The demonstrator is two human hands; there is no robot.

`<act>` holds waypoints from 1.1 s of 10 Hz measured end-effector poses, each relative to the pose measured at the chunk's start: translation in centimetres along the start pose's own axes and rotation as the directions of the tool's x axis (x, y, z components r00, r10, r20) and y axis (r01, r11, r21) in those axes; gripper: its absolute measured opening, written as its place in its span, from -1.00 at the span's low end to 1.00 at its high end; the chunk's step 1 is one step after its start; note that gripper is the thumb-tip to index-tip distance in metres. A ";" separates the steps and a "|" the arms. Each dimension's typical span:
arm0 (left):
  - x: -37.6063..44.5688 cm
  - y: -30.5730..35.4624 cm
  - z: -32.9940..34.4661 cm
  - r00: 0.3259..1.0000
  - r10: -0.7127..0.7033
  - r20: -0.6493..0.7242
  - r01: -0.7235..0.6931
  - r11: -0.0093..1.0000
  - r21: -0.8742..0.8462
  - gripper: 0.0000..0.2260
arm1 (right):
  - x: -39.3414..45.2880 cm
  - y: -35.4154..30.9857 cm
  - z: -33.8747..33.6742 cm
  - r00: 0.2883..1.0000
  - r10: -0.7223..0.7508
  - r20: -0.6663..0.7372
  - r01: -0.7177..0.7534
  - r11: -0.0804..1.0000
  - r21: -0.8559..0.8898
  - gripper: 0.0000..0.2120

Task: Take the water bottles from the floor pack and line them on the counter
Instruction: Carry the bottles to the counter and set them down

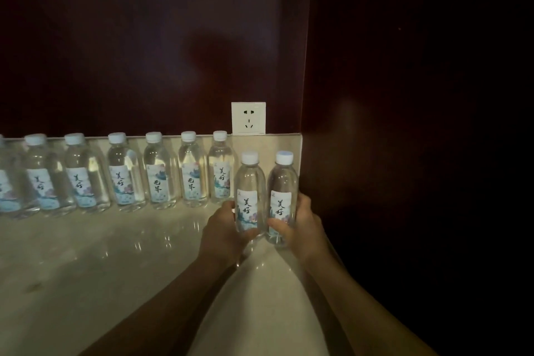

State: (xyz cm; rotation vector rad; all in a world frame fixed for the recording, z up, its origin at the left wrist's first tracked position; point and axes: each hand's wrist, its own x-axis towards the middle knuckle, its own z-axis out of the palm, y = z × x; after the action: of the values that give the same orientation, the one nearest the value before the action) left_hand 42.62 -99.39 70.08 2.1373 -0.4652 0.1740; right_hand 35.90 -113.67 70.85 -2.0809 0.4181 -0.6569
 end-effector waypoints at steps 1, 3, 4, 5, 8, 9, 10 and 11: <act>0.7 0.2 1.2 0.995 -0.050 -0.081 0.052 0.998 0.022 -0.53 | 1.2 0.3 0.6 0.999 0.053 -0.013 -0.053 0.998 -0.024 -0.47; 2.1 0.4 3.0 0.982 -0.087 -0.165 0.091 0.996 0.019 -0.55 | 2.4 0.6 2.0 0.996 0.016 -0.093 -0.030 0.988 -0.150 -0.50; 2.3 0.7 3.6 0.980 -0.080 -0.184 0.097 0.992 0.081 -0.52 | 3.2 0.9 2.5 0.994 0.041 -0.101 -0.059 0.982 -0.177 -0.54; 3.0 0.7 4.0 0.978 -0.075 -0.195 0.094 0.991 0.091 -0.51 | 4.5 1.0 2.8 0.991 0.084 -0.105 -0.101 0.982 -0.162 -0.58; 5.8 1.4 4.9 0.973 -0.148 -0.176 0.176 0.972 0.157 -0.60 | 8.2 1.8 4.7 0.990 0.102 -0.101 -0.120 0.973 -0.198 -0.53; 6.7 1.2 5.2 0.971 -0.164 -0.173 0.195 0.964 0.181 -0.63 | 8.9 2.0 5.2 0.989 0.119 -0.083 -0.132 0.973 -0.188 -0.53; 7.5 1.0 5.4 0.972 -0.163 -0.170 0.194 0.965 0.179 -0.62 | 10.0 2.3 5.9 0.981 0.150 -0.123 -0.175 0.960 -0.221 -0.67; 8.1 0.9 5.7 0.971 -0.168 -0.169 0.201 0.960 0.196 -0.63 | 10.5 2.4 6.0 0.982 0.134 -0.136 -0.153 0.978 -0.141 -0.65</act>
State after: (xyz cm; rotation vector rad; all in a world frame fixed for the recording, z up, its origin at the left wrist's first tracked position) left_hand 49.42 -106.61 69.92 2.3414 -0.1617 0.2874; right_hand 47.84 -116.49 69.12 -2.1332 0.7025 -0.6907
